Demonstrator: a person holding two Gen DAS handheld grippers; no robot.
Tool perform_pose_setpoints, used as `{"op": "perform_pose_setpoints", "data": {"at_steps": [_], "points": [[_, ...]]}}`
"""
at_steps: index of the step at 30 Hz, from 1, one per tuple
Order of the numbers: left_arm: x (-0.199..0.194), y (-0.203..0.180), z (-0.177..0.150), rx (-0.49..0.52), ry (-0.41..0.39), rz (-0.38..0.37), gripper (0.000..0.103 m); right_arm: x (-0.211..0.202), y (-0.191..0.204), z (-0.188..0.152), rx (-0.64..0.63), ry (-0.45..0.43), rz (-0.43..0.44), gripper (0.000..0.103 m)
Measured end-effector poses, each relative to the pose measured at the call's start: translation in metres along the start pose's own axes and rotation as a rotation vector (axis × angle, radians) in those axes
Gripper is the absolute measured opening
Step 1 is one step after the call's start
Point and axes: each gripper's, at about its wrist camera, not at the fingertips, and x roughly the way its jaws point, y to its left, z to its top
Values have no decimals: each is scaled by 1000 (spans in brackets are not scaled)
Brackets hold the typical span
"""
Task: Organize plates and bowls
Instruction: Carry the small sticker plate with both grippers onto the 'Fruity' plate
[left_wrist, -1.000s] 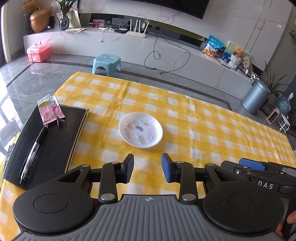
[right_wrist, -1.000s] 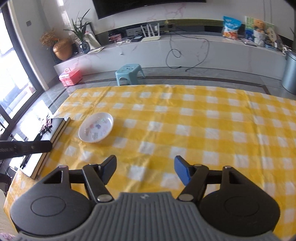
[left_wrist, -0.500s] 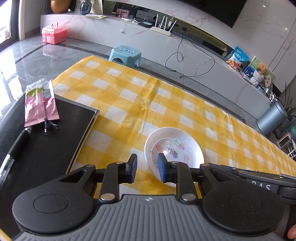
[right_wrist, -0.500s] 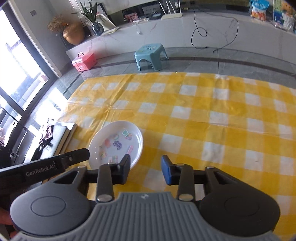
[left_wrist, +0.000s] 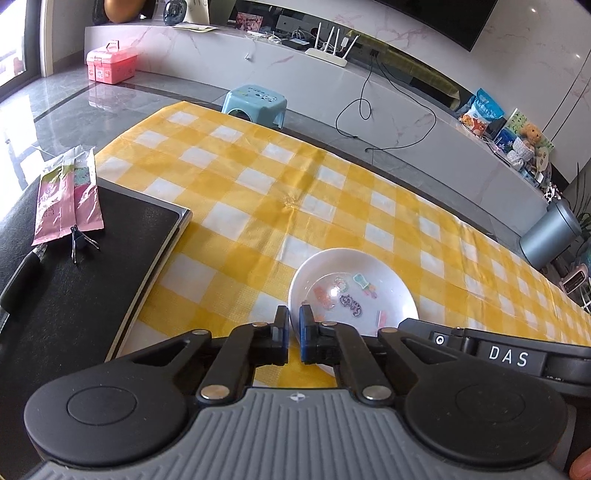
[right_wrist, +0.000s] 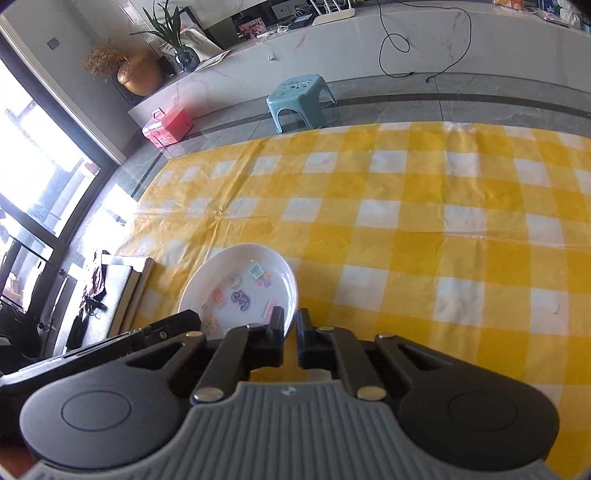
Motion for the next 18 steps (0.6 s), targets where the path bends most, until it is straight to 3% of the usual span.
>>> {"op": "perform_pose_setpoints", "data": {"at_steps": [7, 18], "points": [[-34, -21, -4, 33, 7, -28, 5, -41, 3, -13, -17, -49, -18, 4], [-105, -90, -22, 118, -38, -69, 5, -143, -18, -41, 41, -155, -24, 2]]}}
